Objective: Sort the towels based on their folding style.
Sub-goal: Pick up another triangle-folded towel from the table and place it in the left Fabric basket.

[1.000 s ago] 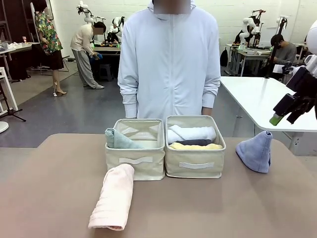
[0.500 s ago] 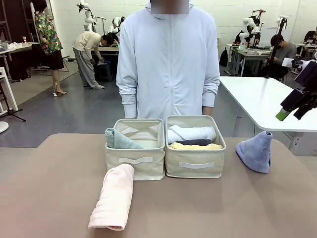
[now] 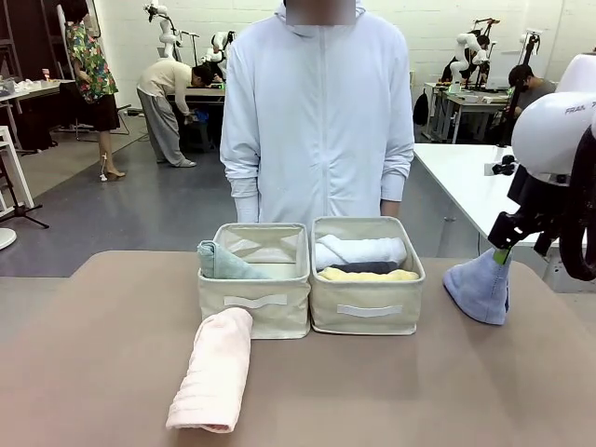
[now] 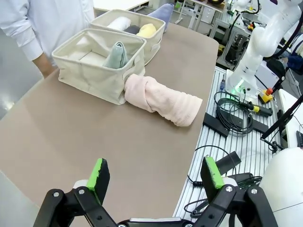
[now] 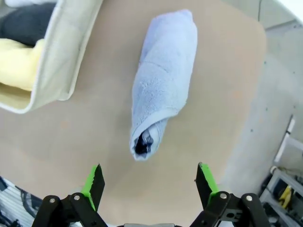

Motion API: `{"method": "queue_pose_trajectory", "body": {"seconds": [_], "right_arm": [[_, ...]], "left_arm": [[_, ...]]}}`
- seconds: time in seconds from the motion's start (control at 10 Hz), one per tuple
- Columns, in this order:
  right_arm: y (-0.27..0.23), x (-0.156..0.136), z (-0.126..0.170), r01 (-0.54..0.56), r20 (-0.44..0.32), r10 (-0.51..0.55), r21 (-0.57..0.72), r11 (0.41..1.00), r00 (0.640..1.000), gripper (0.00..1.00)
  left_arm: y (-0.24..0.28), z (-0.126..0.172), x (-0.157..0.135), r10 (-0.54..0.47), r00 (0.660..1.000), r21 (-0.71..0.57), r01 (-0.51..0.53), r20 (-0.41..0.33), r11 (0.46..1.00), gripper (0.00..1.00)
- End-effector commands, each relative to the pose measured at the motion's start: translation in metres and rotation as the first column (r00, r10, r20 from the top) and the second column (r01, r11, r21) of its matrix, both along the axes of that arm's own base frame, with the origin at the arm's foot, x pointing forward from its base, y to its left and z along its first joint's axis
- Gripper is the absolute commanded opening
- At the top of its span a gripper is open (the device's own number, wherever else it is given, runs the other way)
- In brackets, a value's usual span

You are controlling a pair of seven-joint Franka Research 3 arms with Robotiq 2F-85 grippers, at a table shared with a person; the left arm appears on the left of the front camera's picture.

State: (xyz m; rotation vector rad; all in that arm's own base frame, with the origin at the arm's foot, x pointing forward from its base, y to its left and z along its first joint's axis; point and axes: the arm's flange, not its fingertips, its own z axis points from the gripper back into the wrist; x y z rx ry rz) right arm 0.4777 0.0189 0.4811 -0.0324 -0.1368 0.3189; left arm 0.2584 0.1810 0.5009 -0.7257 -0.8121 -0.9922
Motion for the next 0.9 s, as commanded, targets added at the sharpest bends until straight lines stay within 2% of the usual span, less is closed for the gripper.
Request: {"method": "queue_pose_trajectory", "body": {"seconds": [0.0,0.4,0.6,0.8], "right_arm": [[0.002,0.014,-0.001,0.030,-0.035,-0.030,-0.004,1.000,0.999,1.00],[0.001,0.036,-0.030,0.044,-0.103,-0.041,0.026,0.999,0.994,1.00],[0.002,0.041,-0.039,0.025,-0.112,-0.016,0.075,0.997,0.994,1.00],[0.002,0.041,-0.043,-0.006,-0.113,0.014,0.067,0.998,0.994,1.00]], "left_arm": [[0.002,0.001,0.001,-0.011,1.000,-0.014,0.011,0.030,1.000,1.00],[0.002,0.001,0.001,-0.011,1.000,-0.014,0.011,0.030,1.000,1.00],[0.002,0.001,0.001,-0.011,1.000,-0.014,0.011,0.030,1.000,1.00],[0.002,0.001,0.001,-0.011,1.000,-0.014,0.011,0.030,1.000,1.00]]}}
